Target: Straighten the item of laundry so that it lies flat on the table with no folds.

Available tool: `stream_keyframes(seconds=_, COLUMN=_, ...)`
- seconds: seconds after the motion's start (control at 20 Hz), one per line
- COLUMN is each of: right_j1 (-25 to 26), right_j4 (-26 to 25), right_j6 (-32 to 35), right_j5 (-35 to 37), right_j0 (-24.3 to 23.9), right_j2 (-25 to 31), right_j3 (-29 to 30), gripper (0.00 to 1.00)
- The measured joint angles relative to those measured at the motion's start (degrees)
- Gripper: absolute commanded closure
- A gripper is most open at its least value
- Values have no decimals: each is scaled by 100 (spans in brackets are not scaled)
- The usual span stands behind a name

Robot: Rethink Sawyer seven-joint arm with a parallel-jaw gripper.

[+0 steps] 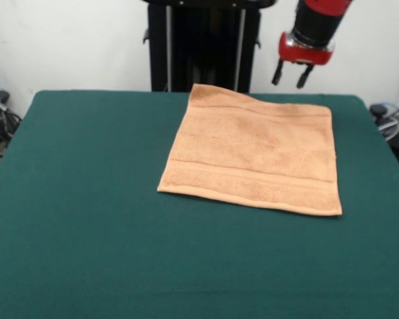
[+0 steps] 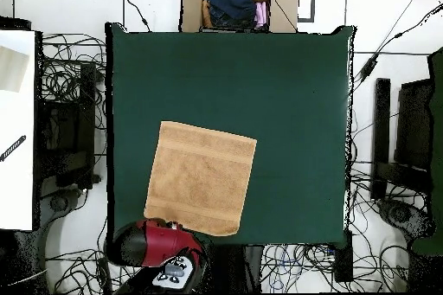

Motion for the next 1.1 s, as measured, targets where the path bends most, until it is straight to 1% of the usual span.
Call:
stream_keyframes(seconds=0.15, right_j1=8, right_j4=0, right_j6=0, right_j5=-20, right_j0=-163, right_j2=6, right_j3=-2, gripper=0)
stream_keyframes(seconds=0.3, right_j1=8, right_j4=0, right_j6=0, right_j5=-20, right_j0=-191, right_j2=6, right_j3=-2, gripper=0)
stream_keyframes(seconds=0.6, right_j1=2, right_j4=0, right_j6=0, right_j5=-20, right_j0=-172, right_j2=7, right_j3=-1, gripper=0)
stream_keyframes(seconds=1.1, right_j1=-159, right_j4=-1, right_j6=0, right_j5=-20, right_j0=-133, right_j2=7, right_j3=-49, gripper=0)
